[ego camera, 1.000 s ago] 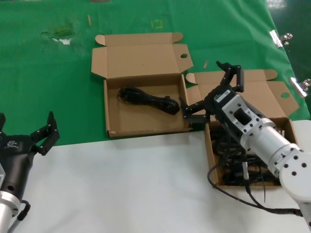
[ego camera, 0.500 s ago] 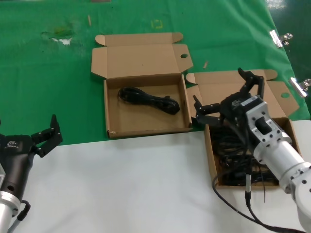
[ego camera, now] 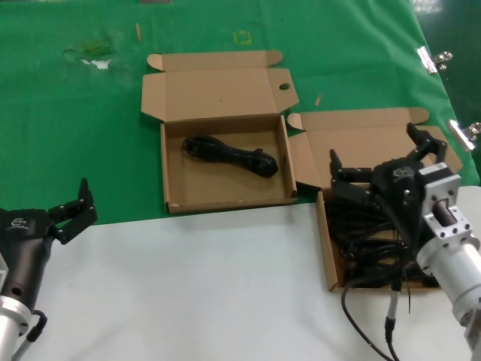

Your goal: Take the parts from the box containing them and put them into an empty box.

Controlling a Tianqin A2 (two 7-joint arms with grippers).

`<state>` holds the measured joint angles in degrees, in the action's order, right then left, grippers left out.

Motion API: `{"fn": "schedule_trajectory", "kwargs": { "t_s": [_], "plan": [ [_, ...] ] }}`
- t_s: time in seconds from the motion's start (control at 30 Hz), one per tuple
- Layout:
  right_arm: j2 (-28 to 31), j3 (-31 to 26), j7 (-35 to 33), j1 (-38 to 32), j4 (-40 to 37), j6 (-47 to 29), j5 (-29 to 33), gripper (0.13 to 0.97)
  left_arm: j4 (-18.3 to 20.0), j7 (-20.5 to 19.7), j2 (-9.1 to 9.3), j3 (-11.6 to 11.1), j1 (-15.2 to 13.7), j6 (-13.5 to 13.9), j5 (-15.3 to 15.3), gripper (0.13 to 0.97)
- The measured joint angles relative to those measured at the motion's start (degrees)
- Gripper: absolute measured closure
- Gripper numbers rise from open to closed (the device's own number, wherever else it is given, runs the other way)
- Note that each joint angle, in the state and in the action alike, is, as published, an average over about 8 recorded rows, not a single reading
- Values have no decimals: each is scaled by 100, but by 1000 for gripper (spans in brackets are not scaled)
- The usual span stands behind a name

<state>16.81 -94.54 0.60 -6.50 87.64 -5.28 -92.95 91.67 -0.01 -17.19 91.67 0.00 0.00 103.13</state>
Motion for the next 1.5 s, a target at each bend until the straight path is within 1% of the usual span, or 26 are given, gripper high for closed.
{"fn": "schedule_trajectory", "kwargs": {
  "t_s": [0.27,0.43,1.5],
  "plan": [
    [21,163,-34,372,230,301,-581,129,0,0,0,0,0,0,0,132],
    [29,225,-48,509,316,414,-799,129,0,0,0,0,0,0,0,132],
    [31,235,-49,532,330,433,-835,129,0,0,0,0,0,0,0,132]
  ]
}}
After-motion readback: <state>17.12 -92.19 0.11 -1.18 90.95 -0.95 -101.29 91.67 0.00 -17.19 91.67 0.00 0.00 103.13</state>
